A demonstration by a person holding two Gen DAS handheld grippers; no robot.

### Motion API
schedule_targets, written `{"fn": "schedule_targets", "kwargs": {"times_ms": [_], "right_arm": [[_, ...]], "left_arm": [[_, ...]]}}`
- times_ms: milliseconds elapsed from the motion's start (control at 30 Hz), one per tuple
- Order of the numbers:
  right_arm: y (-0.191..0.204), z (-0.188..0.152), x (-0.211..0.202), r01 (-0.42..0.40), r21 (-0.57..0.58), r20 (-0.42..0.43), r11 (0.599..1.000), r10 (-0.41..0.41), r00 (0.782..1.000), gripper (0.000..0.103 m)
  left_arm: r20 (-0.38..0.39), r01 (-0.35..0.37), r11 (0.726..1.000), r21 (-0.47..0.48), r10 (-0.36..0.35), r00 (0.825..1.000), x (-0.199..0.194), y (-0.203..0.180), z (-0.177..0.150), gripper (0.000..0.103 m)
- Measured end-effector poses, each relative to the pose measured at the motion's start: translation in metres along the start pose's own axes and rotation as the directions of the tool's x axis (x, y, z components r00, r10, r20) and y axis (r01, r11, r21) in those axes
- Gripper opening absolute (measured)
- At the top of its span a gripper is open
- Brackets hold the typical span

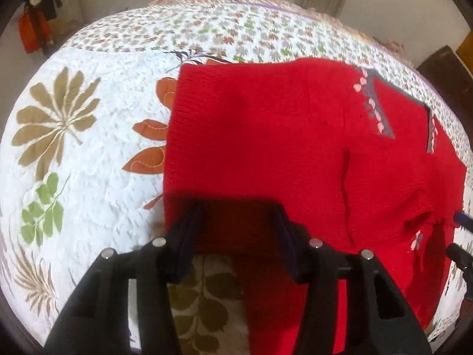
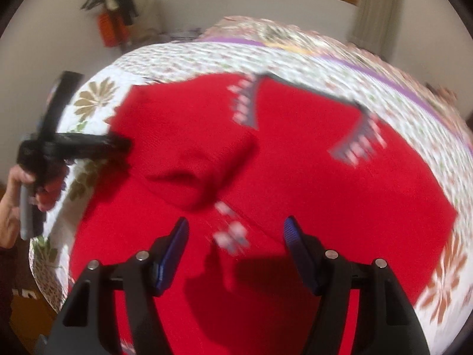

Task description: Fold small clothes

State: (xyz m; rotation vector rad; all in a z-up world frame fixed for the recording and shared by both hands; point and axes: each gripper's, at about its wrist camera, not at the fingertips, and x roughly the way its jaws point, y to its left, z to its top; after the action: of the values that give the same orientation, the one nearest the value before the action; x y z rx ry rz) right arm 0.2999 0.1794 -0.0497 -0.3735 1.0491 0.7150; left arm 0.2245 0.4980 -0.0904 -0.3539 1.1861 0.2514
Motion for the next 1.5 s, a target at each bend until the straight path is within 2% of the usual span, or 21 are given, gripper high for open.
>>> {"fn": "schedule_targets", "kwargs": {"times_ms": [100, 200, 267, 300, 333, 367, 433, 500, 600, 700, 767, 800, 833, 900, 1000, 1067, 1133, 1200, 1300, 1400, 1500], "right_arm": [[0.024, 0.022, 0.014, -0.003, -0.065, -0.005, 0.998, 0.003, 1.0, 0.067], [0.044, 0.038, 0.035, 0.035, -0.133, -0.03, 0.991, -0.04, 0.999, 0.066], [0.051, 0.043, 0.051, 0.059, -0.162, -0.059, 0.985, -0.069, 0.996, 0.058], [0.051, 0.045, 0.057, 0.077, -0.162, -0.074, 0.984, -0.09, 0.993, 0.051], [0.048, 0.045, 0.065, 0.1, -0.157, -0.089, 0.983, -0.115, 0.989, 0.04], [0.044, 0.045, 0.069, 0.108, -0.147, -0.097, 0.983, -0.122, 0.988, 0.034], [0.032, 0.043, 0.071, 0.093, -0.099, -0.103, 0.991, -0.103, 0.989, 0.019], [0.015, 0.038, 0.065, 0.053, -0.022, -0.085, 0.998, -0.055, 0.995, 0.017], [-0.015, 0.029, 0.052, -0.029, 0.118, -0.059, 0.993, 0.036, 0.998, 0.018], [-0.052, 0.007, 0.043, -0.114, 0.268, -0.039, 0.957, 0.129, 0.991, 0.019], [-0.064, -0.006, 0.039, -0.087, 0.287, -0.049, 0.954, 0.106, 0.993, 0.027], [-0.069, -0.011, 0.036, -0.056, 0.296, -0.053, 0.954, 0.075, 0.996, 0.038], [-0.075, -0.018, 0.034, -0.01, 0.309, -0.065, 0.951, 0.031, 0.997, 0.04], [-0.08, -0.027, 0.025, 0.006, 0.312, -0.061, 0.95, 0.014, 0.998, 0.038], [-0.077, -0.026, 0.009, 0.033, 0.274, -0.031, 0.961, -0.026, 0.999, 0.039], [-0.074, -0.022, -0.002, 0.048, 0.247, -0.011, 0.968, -0.047, 0.999, 0.045], [-0.077, -0.018, -0.012, 0.054, 0.241, 0.003, 0.969, -0.056, 0.998, 0.057], [-0.086, -0.017, -0.016, 0.061, 0.268, 0.011, 0.962, -0.066, 0.998, 0.058], [-0.107, -0.019, -0.01, 0.021, 0.35, -0.004, 0.937, -0.021, 1.0, 0.058], [-0.133, -0.028, 0.0, -0.041, 0.445, -0.019, 0.894, 0.055, 0.998, 0.058], [-0.141, -0.035, 0.014, -0.073, 0.489, -0.033, 0.869, 0.102, 0.994, 0.057]], "left_arm": [[-0.011, 0.021, 1.0, -0.005, -0.021, 1.0, 0.005, 0.003, 0.004, 0.051], [-0.014, 0.027, 1.0, 0.015, -0.027, 1.0, 0.008, 0.004, 0.005, 0.051], [-0.014, 0.035, 0.999, 0.017, -0.035, 0.999, 0.01, 0.006, 0.006, 0.051], [-0.015, 0.041, 0.999, 0.013, -0.041, 0.999, 0.01, 0.007, 0.006, 0.051], [-0.017, 0.05, 0.999, 0.006, -0.05, 0.999, 0.011, 0.012, 0.005, 0.051], [-0.017, 0.056, 0.998, 0.0, -0.056, 0.998, 0.013, 0.015, 0.004, 0.051], [-0.016, 0.064, 0.998, -0.007, -0.064, 0.998, 0.011, 0.019, -0.001, 0.051], [-0.013, 0.068, 0.998, -0.006, -0.068, 0.998, 0.013, 0.022, -0.002, 0.051], [-0.008, 0.074, 0.997, -0.01, -0.074, 0.997, 0.016, 0.025, -0.003, 0.051], [-0.002, 0.081, 0.997, -0.017, -0.081, 0.997, 0.017, 0.028, -0.005, 0.051], [0.002, 0.08, 0.997, -0.015, -0.08, 0.997, 0.016, 0.033, -0.009, 0.051], [0.005, 0.079, 0.997, -0.014, -0.079, 0.997, 0.015, 0.034, -0.01, 0.051], [0.007, 0.077, 0.997, -0.013, -0.077, 0.997, 0.016, 0.034, -0.011, 0.051], [0.011, 0.071, 0.997, -0.009, -0.071, 0.997, 0.017, 0.035, -0.012, 0.051], [0.014, 0.067, 0.998, -0.005, -0.067, 0.998, 0.017, 0.03, -0.017, 0.052], [0.017, 0.066, 0.998, -0.005, -0.066, 0.998, 0.018, 0.025, -0.02, 0.053], [0.018, 0.069, 0.998, -0.003, -0.069, 0.997, 0.016, 0.021, -0.021, 0.053], [0.019, 0.075, 0.997, -0.003, -0.075, 0.997, 0.014, 0.02, -0.022, 0.053], [0.02, 0.087, 0.996, -0.007, -0.086, 0.996, 0.014, 0.023, -0.023, 0.054], [0.023, 0.089, 0.996, -0.005, -0.088, 0.996, 0.016, 0.028, -0.024, 0.056], [0.025, 0.086, 0.996, -0.001, -0.086, 0.996, 0.015, 0.024, -0.025, 0.058]]}}
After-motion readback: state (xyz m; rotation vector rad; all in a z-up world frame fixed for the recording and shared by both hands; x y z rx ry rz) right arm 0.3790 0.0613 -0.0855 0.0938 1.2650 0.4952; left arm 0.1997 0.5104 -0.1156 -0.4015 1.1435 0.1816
